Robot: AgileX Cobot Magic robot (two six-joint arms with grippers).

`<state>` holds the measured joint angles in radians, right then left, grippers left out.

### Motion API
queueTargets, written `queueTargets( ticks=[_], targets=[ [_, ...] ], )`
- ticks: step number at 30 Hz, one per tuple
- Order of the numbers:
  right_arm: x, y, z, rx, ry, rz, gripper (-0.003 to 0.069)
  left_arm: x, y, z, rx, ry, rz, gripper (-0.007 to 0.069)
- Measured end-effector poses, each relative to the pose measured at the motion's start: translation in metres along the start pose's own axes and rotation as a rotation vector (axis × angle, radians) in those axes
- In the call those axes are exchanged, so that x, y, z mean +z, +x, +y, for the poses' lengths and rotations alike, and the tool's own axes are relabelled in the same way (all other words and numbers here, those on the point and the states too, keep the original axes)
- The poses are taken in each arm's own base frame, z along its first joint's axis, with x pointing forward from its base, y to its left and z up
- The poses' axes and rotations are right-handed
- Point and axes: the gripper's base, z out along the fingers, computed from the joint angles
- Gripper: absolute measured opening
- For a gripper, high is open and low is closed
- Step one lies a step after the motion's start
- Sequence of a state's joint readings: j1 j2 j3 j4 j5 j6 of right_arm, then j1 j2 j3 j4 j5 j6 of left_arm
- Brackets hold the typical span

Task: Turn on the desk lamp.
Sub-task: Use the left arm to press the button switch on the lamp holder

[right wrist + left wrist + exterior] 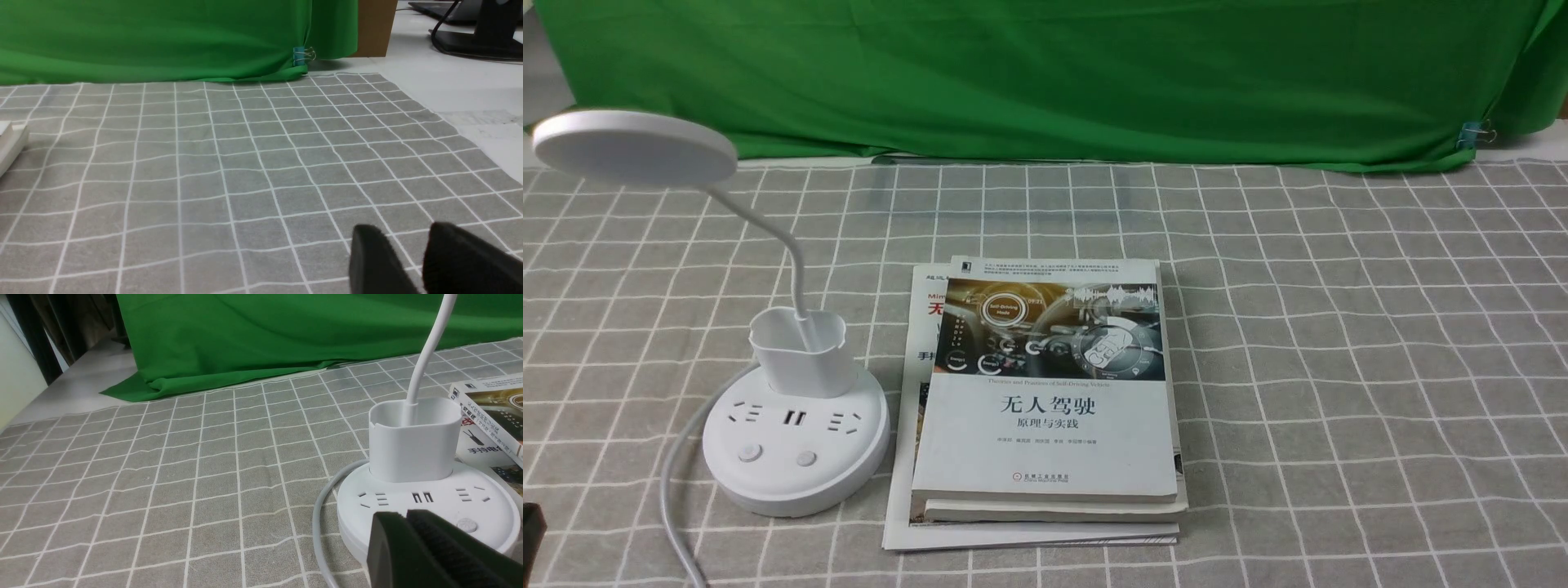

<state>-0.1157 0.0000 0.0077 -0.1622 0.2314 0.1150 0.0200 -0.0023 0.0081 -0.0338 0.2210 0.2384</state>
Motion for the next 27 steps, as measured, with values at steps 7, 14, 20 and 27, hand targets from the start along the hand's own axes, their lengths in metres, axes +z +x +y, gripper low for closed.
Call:
queueTargets(
  ticks=[7,14,20,27],
  targets=[
    [0.0,0.0,0.0,0.0,0.0,0.0,0.0245,0.0,-0.001,0.001,0.016,-0.006,-0.01,0.002],
    [0.0,0.0,0.0,-0.001,0.0,0.0,0.0245,-0.002,-0.018,0.004,0.02,-0.051,-0.2,0.002],
    [0.0,0.0,0.0,-0.001,0.0,0.0,0.0245,-0.003,-0.023,0.006,0.021,-0.065,-0.26,0.002],
    [0.0,0.0,0.0,-0.001,0.0,0.0,0.0245,-0.009,-0.038,0.011,-0.226,-0.074,-0.447,0.002]
  ],
)
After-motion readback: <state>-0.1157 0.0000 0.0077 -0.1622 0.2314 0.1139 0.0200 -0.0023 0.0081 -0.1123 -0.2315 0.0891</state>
